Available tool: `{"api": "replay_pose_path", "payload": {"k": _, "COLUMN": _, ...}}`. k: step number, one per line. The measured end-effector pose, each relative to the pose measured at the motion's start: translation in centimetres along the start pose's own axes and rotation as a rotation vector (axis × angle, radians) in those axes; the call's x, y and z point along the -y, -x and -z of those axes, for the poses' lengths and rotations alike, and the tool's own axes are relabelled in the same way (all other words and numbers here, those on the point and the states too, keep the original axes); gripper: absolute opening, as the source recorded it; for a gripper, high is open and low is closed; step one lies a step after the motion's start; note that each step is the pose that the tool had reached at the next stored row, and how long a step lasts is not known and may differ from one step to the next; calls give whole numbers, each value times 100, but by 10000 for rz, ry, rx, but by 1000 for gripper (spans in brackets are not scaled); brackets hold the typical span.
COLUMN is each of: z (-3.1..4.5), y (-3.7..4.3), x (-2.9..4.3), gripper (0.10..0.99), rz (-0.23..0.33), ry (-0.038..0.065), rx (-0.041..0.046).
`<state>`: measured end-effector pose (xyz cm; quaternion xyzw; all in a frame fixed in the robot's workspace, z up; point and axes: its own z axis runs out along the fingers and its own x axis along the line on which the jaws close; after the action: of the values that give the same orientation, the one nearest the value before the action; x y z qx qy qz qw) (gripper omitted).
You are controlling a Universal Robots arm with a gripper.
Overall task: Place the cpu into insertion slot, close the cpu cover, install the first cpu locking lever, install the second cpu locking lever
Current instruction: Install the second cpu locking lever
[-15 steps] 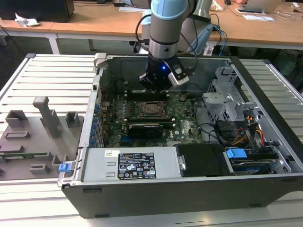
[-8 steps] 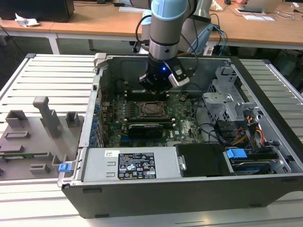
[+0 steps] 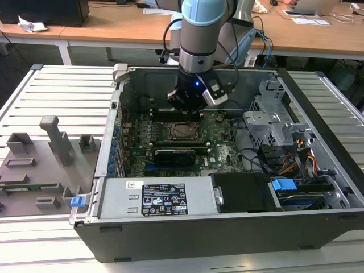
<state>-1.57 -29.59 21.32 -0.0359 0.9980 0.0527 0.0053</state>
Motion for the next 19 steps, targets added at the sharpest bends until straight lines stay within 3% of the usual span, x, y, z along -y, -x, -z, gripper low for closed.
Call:
{"api": "replay_pose_path", "payload": {"k": 8, "z": 5, "y": -4, "x": 55, "gripper": 106, "rz": -2, "ry": 1, "rx": 1}}
{"api": "replay_pose_path", "payload": {"k": 14, "z": 154, "y": -2, "x": 43, "gripper": 106, "rz": 0, "ry": 0, "rx": 0}}
{"api": "replay_pose_path", "payload": {"k": 19, "z": 160, "y": -4, "x": 74, "gripper": 106, "rz": 0, "ry": 0, "rx": 0}}
